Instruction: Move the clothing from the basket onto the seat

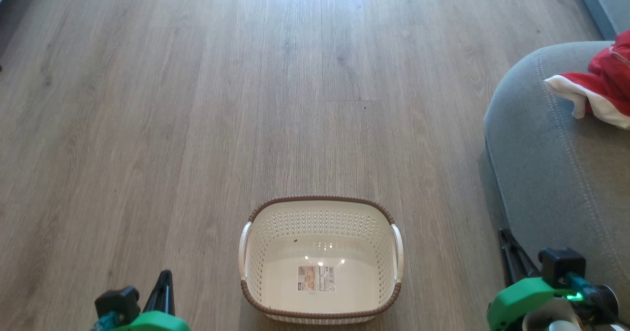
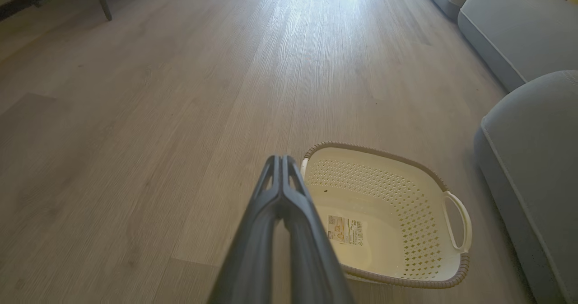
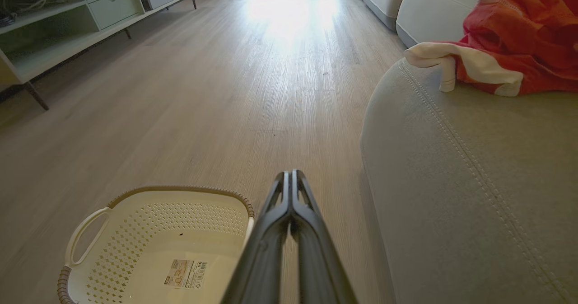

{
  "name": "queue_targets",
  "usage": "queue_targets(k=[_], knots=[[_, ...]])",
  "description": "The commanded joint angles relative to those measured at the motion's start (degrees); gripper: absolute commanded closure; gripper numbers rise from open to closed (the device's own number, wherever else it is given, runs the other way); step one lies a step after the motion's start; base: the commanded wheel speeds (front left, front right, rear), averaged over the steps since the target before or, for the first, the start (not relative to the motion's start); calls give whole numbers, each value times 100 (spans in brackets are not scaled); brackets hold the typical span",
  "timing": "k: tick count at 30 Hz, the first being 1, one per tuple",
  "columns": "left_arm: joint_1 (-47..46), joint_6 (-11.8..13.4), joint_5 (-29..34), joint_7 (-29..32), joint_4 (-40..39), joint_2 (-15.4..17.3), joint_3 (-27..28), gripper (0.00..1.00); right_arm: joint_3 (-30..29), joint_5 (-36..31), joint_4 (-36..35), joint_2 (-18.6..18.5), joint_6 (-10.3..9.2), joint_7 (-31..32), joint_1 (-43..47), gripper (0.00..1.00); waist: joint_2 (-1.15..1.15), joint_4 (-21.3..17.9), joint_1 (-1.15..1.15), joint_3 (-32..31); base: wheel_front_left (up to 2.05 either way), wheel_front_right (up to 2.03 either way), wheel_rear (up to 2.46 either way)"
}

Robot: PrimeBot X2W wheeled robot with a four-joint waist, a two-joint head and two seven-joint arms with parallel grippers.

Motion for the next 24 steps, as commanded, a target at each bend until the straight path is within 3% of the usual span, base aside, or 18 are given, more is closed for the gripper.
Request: queue_targets(k=[1, 24], knots=[[-250, -24, -138, 41, -190, 16, 50, 100, -41, 166, -200, -25, 0, 33, -256, 100, 0, -3, 1, 2, 0, 0, 0], [-353, -155, -1562, 410, -415, 17, 165, 100, -16, 1854, -403, -26, 0, 386, -293, 100, 0, -47, 1, 10, 0, 0, 0]])
